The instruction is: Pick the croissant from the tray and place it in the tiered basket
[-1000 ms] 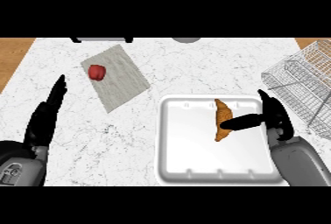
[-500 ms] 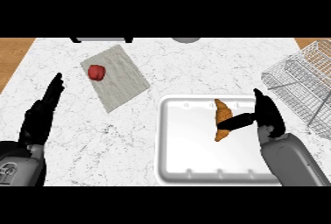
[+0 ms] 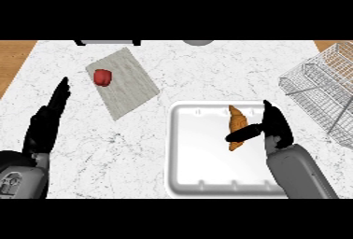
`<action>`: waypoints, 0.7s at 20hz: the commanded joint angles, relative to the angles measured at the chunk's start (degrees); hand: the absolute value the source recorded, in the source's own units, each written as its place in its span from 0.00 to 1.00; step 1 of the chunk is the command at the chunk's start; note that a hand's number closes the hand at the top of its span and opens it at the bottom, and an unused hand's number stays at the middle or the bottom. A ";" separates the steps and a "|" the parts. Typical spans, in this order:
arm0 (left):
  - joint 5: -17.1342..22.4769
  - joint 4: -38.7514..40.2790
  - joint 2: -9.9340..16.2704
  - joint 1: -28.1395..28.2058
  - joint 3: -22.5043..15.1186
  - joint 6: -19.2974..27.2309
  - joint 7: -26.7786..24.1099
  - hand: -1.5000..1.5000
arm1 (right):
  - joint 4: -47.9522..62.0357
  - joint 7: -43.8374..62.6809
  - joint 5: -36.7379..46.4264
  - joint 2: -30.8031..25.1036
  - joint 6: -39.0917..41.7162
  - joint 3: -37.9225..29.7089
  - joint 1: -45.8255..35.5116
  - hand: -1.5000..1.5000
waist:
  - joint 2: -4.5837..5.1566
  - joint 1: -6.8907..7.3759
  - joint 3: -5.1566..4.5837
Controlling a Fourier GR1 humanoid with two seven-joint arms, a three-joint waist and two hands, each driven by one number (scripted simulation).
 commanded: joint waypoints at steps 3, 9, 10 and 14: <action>-0.74 -2.70 0.46 2.29 0.64 -0.60 0.12 0.50 | 0.44 10.64 1.81 3.22 0.72 -0.81 0.89 0.00 | -0.15 0.22 0.02; -2.20 -1.17 -1.33 1.04 1.05 -0.33 0.45 0.50 | 9.60 4.76 3.57 6.67 -0.85 -4.77 -3.19 0.00 | 0.12 0.33 0.04; -2.11 -1.17 -1.46 -0.88 1.36 -0.31 2.05 0.50 | 6.58 7.54 3.61 7.31 0.56 -3.93 -2.16 0.00 | 0.03 0.01 0.03; -1.53 -2.77 -0.39 4.86 3.03 -2.48 -1.52 0.50 | 9.91 3.19 2.48 6.17 2.66 -6.91 -2.38 0.00 | 0.01 0.33 0.04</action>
